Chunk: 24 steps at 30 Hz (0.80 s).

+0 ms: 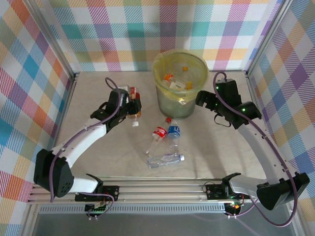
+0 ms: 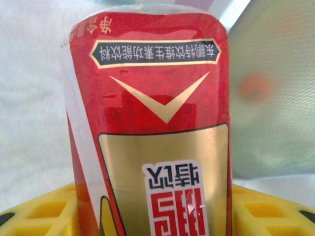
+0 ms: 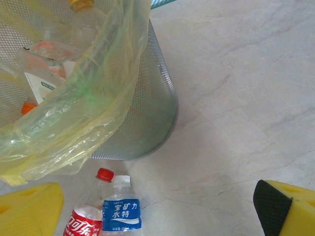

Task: Put the plastic bottles in the bin

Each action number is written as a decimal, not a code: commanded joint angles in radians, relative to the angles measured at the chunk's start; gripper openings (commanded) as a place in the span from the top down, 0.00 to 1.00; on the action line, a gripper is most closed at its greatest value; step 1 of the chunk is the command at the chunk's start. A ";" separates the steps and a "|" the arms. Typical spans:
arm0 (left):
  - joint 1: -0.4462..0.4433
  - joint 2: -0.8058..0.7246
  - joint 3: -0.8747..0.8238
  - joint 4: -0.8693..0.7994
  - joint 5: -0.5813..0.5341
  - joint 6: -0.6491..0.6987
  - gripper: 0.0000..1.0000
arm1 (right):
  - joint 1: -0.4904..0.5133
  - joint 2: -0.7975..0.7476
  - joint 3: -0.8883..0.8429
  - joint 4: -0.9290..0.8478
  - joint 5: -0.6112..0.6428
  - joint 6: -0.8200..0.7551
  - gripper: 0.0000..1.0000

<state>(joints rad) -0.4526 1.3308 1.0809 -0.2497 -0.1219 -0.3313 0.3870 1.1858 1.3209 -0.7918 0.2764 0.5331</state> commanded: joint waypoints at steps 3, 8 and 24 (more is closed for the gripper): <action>-0.002 -0.043 0.131 0.026 0.072 0.058 0.53 | 0.006 -0.026 -0.023 0.033 0.001 0.025 0.00; -0.016 0.002 0.271 0.062 0.124 0.094 0.53 | 0.006 -0.036 -0.042 0.040 0.006 0.038 0.00; -0.069 0.510 0.948 0.019 0.382 0.212 0.55 | 0.005 -0.076 -0.086 0.049 0.020 0.061 0.00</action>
<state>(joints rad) -0.5072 1.7817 1.9179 -0.2039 0.1879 -0.1764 0.3870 1.1282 1.2488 -0.7582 0.2802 0.5777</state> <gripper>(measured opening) 0.532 0.996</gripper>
